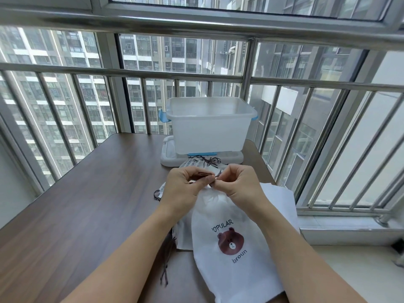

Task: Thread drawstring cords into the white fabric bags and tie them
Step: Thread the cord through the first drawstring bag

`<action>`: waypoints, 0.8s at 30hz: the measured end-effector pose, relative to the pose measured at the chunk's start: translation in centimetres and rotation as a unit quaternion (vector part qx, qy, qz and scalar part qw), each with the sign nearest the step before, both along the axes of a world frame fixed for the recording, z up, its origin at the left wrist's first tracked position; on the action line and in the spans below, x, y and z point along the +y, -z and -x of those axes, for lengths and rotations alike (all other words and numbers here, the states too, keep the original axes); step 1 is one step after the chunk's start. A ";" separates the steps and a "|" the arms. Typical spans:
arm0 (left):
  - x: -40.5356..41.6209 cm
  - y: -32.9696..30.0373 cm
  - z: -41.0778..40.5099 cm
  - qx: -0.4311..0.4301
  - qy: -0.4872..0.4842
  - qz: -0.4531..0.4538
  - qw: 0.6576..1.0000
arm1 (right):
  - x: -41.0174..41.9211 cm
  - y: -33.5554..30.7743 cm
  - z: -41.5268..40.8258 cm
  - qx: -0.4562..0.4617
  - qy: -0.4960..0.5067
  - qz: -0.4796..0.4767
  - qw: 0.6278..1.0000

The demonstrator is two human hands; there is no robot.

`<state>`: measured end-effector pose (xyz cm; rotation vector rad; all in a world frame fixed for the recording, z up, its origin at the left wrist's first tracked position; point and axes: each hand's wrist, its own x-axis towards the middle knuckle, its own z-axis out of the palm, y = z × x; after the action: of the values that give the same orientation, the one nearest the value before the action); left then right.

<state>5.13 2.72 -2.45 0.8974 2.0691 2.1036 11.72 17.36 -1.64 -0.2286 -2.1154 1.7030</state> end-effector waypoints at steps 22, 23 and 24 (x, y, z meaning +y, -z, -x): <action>0.1 0.4 0.9 -0.005 0.017 0.001 1.000 | 1.9 -0.9 -0.6 -0.100 -0.056 0.173 0.978; 0.2 0.5 0.9 -0.012 0.020 0.001 1.000 | 1.9 -0.9 -0.6 -0.096 -0.047 0.128 0.986; 0.3 0.5 0.8 -0.021 0.026 -0.001 0.999 | 1.9 -0.9 -0.6 -0.093 -0.040 0.087 0.991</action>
<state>4.29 2.98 -2.91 0.8891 2.0014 2.0800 12.35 19.29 -0.74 -0.3708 -2.1302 1.9853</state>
